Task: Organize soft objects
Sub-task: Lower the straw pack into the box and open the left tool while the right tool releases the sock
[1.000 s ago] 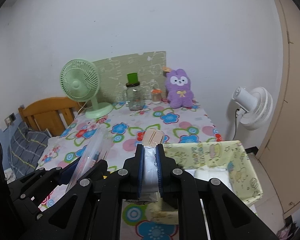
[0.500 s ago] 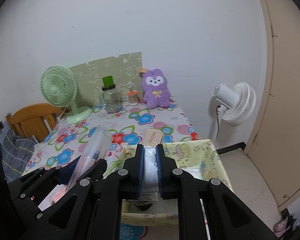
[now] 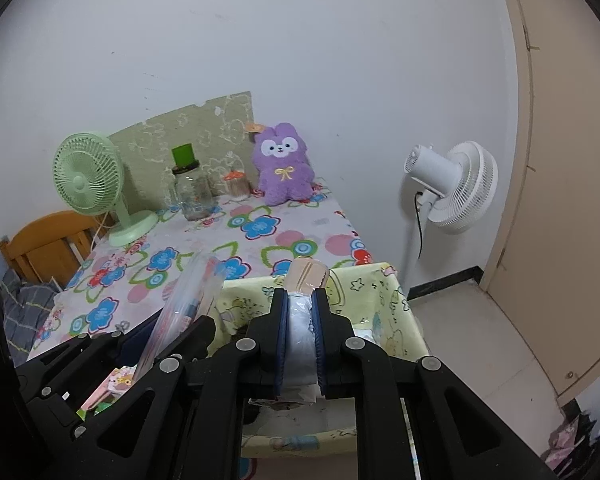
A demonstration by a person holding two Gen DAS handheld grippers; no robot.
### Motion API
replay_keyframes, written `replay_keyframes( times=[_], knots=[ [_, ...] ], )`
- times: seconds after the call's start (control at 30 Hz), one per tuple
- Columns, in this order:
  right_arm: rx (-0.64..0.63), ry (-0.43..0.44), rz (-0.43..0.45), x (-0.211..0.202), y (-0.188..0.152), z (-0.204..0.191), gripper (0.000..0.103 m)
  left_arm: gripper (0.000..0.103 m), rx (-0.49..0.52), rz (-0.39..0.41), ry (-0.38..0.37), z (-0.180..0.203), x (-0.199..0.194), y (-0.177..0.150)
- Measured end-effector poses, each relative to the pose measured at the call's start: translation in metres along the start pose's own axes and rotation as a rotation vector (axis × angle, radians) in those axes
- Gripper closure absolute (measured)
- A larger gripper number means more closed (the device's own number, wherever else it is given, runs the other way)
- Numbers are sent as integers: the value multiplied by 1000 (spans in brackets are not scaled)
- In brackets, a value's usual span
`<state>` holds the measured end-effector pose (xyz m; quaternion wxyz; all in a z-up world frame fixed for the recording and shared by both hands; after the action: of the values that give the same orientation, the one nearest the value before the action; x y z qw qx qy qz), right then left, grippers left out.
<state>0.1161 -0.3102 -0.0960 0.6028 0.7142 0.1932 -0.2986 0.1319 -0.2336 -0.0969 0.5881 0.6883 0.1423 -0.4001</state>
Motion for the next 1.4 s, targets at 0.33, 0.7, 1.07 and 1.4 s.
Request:
replay_keyframes(
  times=[0.33,0.7,1.07,1.4],
  knots=[
    [31,-13,-52,27,-6,18,88,59,22,-45,-4,10,28,-3],
    [50,3,-121,51,-23,23,88,31,66,-96,22,13,40,-18],
    [46,7,-83,37,-20,15,35,12,70,-78,20,9,24,-17],
    [5,5,-15,5,-8,-5,21,0,10,-49,25,-14,0,-11]
  ],
)
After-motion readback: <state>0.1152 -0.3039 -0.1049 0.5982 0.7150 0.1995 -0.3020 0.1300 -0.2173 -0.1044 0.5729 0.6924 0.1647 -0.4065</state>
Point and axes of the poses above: each gripper's, at about its wrist camera, not at the fingertips, and x roughly the way its jaws point, z to its right, y to its top, the point moved 10 cm from there along x, roughly the way its jaws point, and after that the axes turned 9 degrees about -z, right-handed, at the moved point
